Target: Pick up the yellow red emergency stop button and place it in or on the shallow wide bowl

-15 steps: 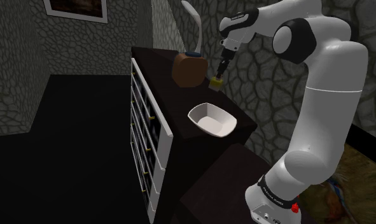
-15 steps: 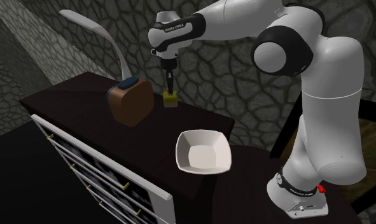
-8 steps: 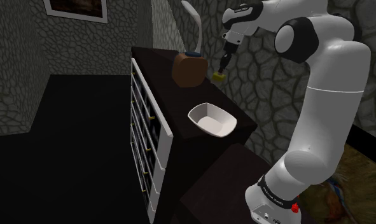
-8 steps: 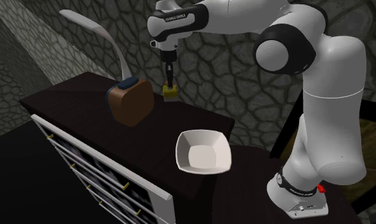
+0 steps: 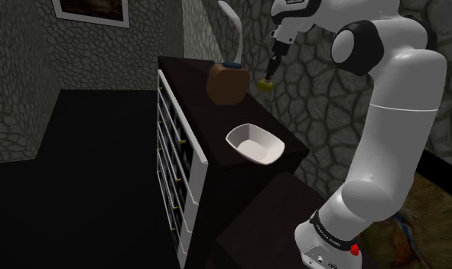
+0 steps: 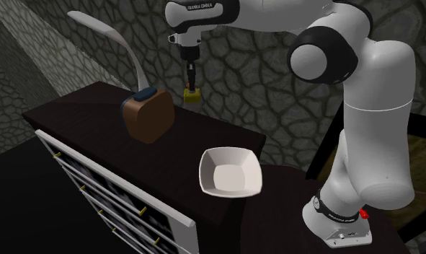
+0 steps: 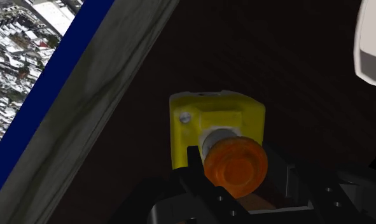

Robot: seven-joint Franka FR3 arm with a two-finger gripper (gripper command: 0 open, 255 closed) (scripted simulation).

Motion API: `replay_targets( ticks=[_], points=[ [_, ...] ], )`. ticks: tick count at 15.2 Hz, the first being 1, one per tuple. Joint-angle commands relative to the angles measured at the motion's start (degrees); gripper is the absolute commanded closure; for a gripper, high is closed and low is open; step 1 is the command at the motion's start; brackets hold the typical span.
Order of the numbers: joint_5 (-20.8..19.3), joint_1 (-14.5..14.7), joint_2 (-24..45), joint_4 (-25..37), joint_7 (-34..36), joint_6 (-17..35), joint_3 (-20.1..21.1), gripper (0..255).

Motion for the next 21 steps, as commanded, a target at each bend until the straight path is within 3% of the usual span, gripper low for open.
replay_targets(
  ticks=[1,5,9,15,21],
  points=[
    [-1.13,1.39,-2.56,-2.73,0.94,0.53,-0.12,255],
    [-6.02,6.49,-13.01,-14.97,5.47,4.08,0.06,255],
    [-10.69,9.78,-22.8,-25.01,11.09,6.1,1.73,255],
    [-15.65,11.9,-36.01,-37.18,19.87,6.76,6.49,255],
    [-17.35,12.77,-47.43,-46.67,28.0,5.43,12.42,255]
  ],
)
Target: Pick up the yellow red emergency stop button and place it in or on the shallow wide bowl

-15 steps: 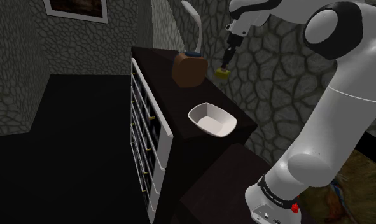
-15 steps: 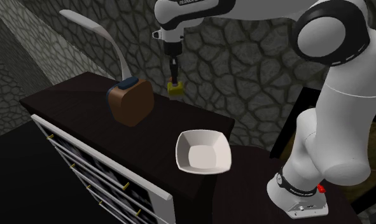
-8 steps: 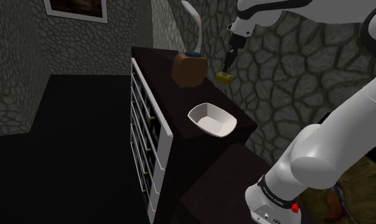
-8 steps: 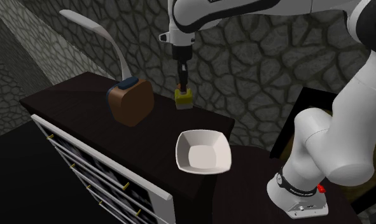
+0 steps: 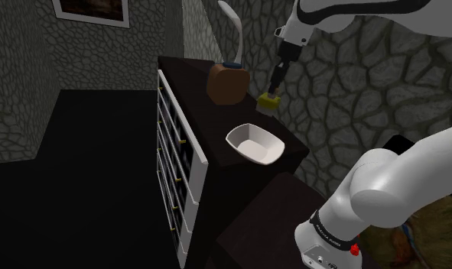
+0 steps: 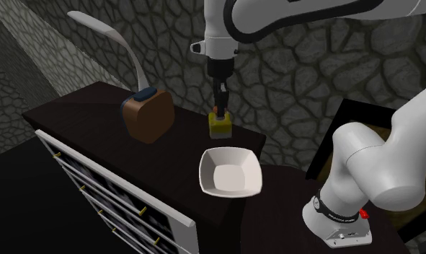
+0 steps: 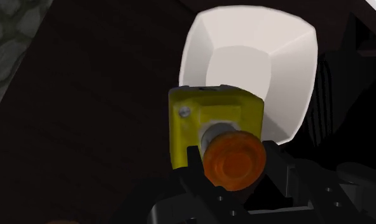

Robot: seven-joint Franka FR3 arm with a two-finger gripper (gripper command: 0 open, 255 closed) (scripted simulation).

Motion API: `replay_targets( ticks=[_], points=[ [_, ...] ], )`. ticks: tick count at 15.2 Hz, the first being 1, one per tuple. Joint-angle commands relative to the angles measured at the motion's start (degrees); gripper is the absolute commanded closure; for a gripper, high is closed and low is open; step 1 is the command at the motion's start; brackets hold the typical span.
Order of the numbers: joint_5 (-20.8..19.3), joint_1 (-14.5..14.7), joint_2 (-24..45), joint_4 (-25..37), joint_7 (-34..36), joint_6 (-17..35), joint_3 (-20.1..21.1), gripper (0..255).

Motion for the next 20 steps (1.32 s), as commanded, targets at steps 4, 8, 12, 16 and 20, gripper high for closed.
replay_targets(
  ticks=[4,8,12,16,20],
  points=[
    [0.33,0.81,-8.8,-6.69,6.56,-1.89,5.3,255],
    [1.11,1.25,-12.58,-10.78,9.41,-1.52,7.81,255],
    [0.95,1.14,-12.57,-13.84,9.21,1.55,7.58,255],
    [0.81,1.05,-12.34,-16.76,9.0,4.69,7.32,255],
    [0.68,0.98,-11.86,-19.51,8.76,7.91,7.03,255]
  ],
)
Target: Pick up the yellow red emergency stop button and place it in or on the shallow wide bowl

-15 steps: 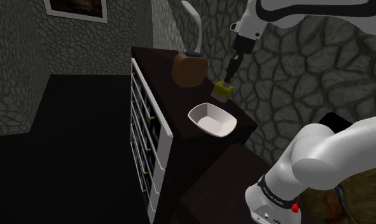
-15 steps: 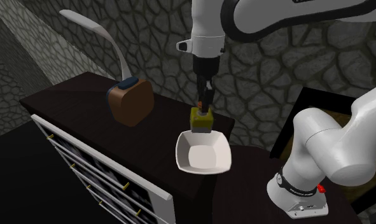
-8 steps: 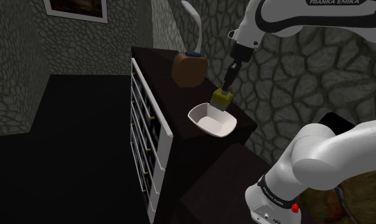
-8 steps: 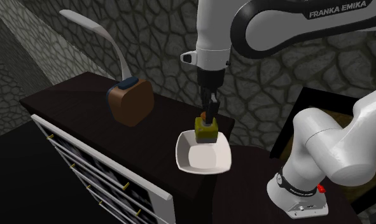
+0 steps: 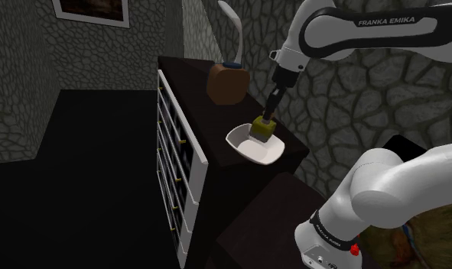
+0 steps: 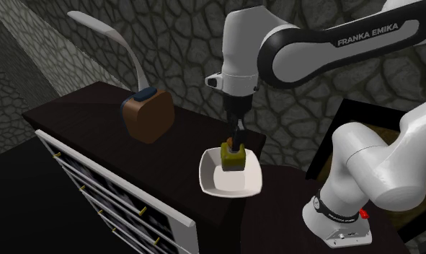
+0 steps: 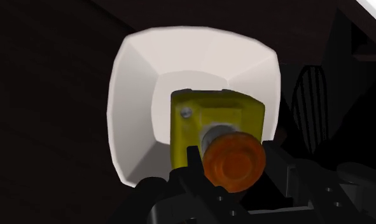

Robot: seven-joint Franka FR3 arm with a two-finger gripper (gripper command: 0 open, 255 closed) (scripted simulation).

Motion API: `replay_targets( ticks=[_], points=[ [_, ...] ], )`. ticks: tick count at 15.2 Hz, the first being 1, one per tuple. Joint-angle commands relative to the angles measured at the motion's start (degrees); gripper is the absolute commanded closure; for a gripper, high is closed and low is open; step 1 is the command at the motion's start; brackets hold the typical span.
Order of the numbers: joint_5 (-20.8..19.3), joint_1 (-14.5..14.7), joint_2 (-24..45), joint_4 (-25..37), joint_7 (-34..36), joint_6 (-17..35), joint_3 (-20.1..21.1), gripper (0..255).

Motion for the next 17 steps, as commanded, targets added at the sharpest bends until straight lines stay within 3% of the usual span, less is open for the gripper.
replay_targets(
  ticks=[1,7,14,15,17],
  points=[
    [-0.07,-0.04,0.32,-1.37,-0.16,1.74,-0.18,255],
    [-0.2,-0.09,1.54,-4.98,-0.56,6.56,-0.66,255],
    [-0.2,-0.08,1.54,-4.98,-0.56,6.56,-0.66,255],
    [-0.2,-0.08,1.55,-4.98,-0.56,6.56,-0.66,0],
    [-0.2,-0.08,1.55,-4.98,-0.56,6.56,-0.66,0]
  ],
)
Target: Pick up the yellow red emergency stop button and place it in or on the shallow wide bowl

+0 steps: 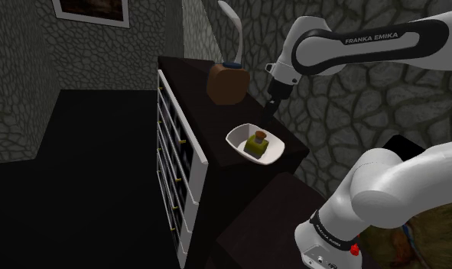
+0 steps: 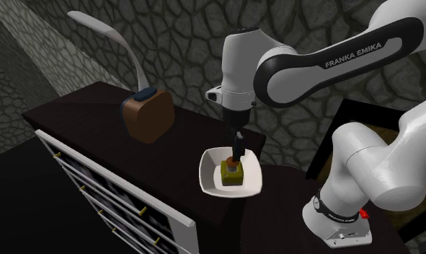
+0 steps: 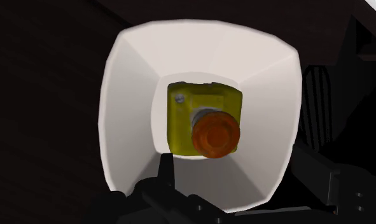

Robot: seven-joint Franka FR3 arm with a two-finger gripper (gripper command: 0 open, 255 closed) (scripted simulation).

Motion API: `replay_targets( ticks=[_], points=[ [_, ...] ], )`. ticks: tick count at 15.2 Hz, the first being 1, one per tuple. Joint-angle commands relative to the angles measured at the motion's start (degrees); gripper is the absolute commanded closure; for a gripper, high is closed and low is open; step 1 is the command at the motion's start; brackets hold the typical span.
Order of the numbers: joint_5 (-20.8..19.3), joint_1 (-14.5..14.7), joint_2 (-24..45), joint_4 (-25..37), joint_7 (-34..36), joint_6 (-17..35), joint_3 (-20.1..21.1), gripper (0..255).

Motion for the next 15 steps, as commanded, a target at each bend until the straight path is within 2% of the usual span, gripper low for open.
replay_targets(
  ticks=[1,3,7,15],
  points=[
    [0.0,0.0,0.0,0.0,0.0,0.0,0.0,0],
    [0.0,0.0,0.0,0.0,0.0,0.0,0.0,0],
    [0.01,-0.12,-1.58,6.29,0.11,-7.85,0.34,0],
    [0.01,-0.13,-1.58,6.29,0.11,-7.85,0.34,0]
  ],
)
